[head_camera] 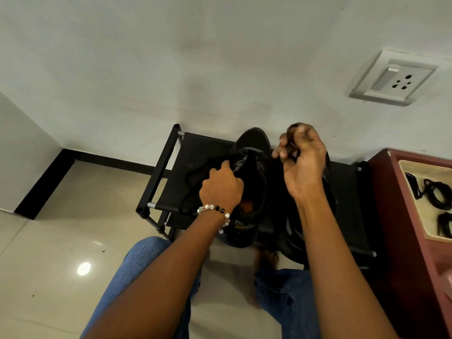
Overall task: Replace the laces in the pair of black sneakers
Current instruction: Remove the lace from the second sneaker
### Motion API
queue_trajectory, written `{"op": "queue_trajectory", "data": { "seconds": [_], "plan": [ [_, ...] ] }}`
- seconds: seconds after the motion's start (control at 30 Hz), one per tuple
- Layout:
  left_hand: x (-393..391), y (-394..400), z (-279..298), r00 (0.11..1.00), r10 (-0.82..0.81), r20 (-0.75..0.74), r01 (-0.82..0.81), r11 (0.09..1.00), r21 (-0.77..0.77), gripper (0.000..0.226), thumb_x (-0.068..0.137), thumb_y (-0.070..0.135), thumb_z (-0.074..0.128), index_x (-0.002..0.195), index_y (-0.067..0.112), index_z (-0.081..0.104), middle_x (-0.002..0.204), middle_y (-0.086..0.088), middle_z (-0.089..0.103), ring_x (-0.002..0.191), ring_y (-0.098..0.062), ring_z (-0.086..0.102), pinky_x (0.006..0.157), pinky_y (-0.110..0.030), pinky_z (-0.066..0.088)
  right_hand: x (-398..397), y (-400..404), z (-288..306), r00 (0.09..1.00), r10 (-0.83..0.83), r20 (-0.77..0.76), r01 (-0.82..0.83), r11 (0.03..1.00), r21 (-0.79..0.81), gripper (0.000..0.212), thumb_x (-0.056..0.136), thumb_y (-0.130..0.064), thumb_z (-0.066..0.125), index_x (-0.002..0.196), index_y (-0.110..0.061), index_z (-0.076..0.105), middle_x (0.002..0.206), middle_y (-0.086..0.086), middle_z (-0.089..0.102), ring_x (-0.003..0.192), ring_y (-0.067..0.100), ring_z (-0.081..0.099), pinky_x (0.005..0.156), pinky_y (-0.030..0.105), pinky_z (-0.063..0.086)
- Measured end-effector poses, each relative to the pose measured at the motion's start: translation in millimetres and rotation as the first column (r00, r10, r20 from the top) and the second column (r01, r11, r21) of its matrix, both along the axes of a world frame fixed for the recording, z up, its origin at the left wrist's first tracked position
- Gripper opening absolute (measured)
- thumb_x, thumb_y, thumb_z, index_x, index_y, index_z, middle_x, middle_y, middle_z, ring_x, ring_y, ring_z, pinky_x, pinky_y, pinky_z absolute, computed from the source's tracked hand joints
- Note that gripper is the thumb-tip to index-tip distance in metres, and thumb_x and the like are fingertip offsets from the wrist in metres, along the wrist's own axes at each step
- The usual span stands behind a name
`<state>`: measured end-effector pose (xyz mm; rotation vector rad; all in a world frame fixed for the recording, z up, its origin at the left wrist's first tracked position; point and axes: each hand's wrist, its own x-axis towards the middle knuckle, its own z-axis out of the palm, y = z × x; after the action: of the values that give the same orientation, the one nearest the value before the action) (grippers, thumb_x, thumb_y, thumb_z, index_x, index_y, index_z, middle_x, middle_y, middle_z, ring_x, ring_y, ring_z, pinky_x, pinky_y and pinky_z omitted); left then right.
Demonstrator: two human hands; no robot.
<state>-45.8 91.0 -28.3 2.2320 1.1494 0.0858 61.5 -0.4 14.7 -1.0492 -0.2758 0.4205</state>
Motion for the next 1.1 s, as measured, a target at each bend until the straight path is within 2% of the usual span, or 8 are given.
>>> {"op": "queue_trajectory", "data": {
  "seconds": [0.13, 0.3, 0.5, 0.67, 0.77, 0.87, 0.97, 1.1],
  "plan": [
    [0.4, -0.2, 1.1, 1.000, -0.007, -0.004, 0.007, 1.000, 0.002, 0.056, 0.092, 0.022, 0.045, 0.147, 0.022, 0.035, 0.125, -0.016, 0.053, 0.105, -0.040, 0.057, 0.075, -0.039, 0.047, -0.7, 11.7, -23.3, 0.717, 0.304, 0.628, 0.313, 0.664, -0.679, 0.018, 0.094, -0.023, 0.062, 0.106, -0.012, 0.068, 0.095, 0.003, 0.065, 0.087, 0.014, 0.061, 0.080, 0.027, 0.047],
    [0.0, -0.1, 0.1, 1.000, -0.015, 0.002, 0.015, 1.000, 0.017, 0.052, 0.094, 0.024, 0.045, 0.145, 0.022, 0.037, 0.122, -0.016, 0.054, 0.100, -0.038, 0.059, 0.071, -0.037, 0.047, -11.0, 23.3, -39.3, 0.510, 0.645, 0.569, 0.506, 0.310, -0.805, 0.025, 0.093, -0.020, 0.058, 0.107, -0.002, 0.069, 0.115, 0.011, 0.051, 0.104, 0.026, 0.052, 0.083, 0.037, 0.051],
    [-0.1, -0.2, 0.6, 1.000, -0.001, 0.003, 0.001, 1.000, 0.013, 0.053, 0.093, 0.023, 0.044, 0.145, 0.023, 0.036, 0.123, -0.016, 0.054, 0.102, -0.039, 0.058, 0.072, -0.039, 0.047, -11.7, 23.2, -31.6, 0.738, 0.311, 0.599, 0.334, 0.603, -0.724, 0.010, 0.088, -0.007, 0.065, 0.090, -0.001, 0.073, 0.100, 0.002, 0.056, 0.099, 0.021, 0.056, 0.086, 0.033, 0.050],
    [0.2, -2.6, 1.2, 1.000, 0.007, 0.010, -0.007, 1.000, 0.013, 0.055, 0.092, 0.019, 0.044, 0.147, 0.022, 0.036, 0.123, -0.015, 0.054, 0.102, -0.039, 0.058, 0.068, -0.036, 0.044, -7.5, 8.2, 6.6, 0.998, -0.060, 0.016, 0.060, 0.998, 0.005, 0.015, 0.098, -0.006, 0.050, 0.089, -0.008, 0.063, 0.092, 0.014, 0.069, 0.093, 0.026, 0.067, 0.079, 0.023, 0.050],
    [0.1, -2.3, 1.5, 1.000, 0.008, 0.005, -0.008, 1.000, 0.012, 0.056, 0.093, 0.019, 0.044, 0.147, 0.022, 0.035, 0.124, -0.015, 0.054, 0.102, -0.039, 0.058, 0.068, -0.036, 0.043, -2.6, 3.2, 3.8, 0.994, 0.005, -0.107, 0.016, 0.981, 0.196, 0.015, 0.099, -0.016, 0.053, 0.092, -0.007, 0.063, 0.083, 0.013, 0.060, 0.070, 0.024, 0.057, 0.074, 0.036, 0.050],
    [0.2, -1.8, 2.2, 1.000, 0.002, 0.002, -0.002, 1.000, 0.002, 0.055, 0.092, 0.020, 0.044, 0.147, 0.022, 0.036, 0.123, -0.016, 0.054, 0.103, -0.040, 0.057, 0.071, -0.038, 0.046, -0.7, 4.9, -10.2, 0.962, -0.045, 0.268, 0.122, 0.953, -0.277, 0.017, 0.097, -0.025, 0.059, 0.101, -0.014, 0.071, 0.073, 0.004, 0.059, 0.060, 0.017, 0.051, 0.066, 0.040, 0.056],
    [0.9, -1.5, 2.1, 1.000, 0.002, -0.004, -0.002, 1.000, 0.004, 0.055, 0.092, 0.023, 0.046, 0.146, 0.023, 0.036, 0.123, -0.015, 0.053, 0.104, -0.040, 0.057, 0.075, -0.040, 0.048, 0.4, 14.3, -25.5, 0.730, 0.342, 0.592, 0.337, 0.573, -0.747, 0.024, 0.093, -0.027, 0.063, 0.108, -0.010, 0.070, 0.097, 0.009, 0.060, 0.089, 0.024, 0.059, 0.076, 0.031, 0.045],
    [1.6, -1.4, 1.0, 1.000, 0.005, 0.007, -0.005, 1.000, -0.001, 0.051, 0.093, 0.023, 0.046, 0.143, 0.022, 0.039, 0.119, -0.015, 0.055, 0.100, -0.038, 0.059, 0.074, -0.040, 0.050, -9.9, 23.2, -34.7, 0.585, 0.586, 0.561, 0.445, 0.346, -0.826, 0.030, 0.097, -0.026, 0.057, 0.104, 0.001, 0.067, 0.117, 0.014, 0.050, 0.105, 0.026, 0.052, 0.076, 0.025, 0.037]
  ]
}}
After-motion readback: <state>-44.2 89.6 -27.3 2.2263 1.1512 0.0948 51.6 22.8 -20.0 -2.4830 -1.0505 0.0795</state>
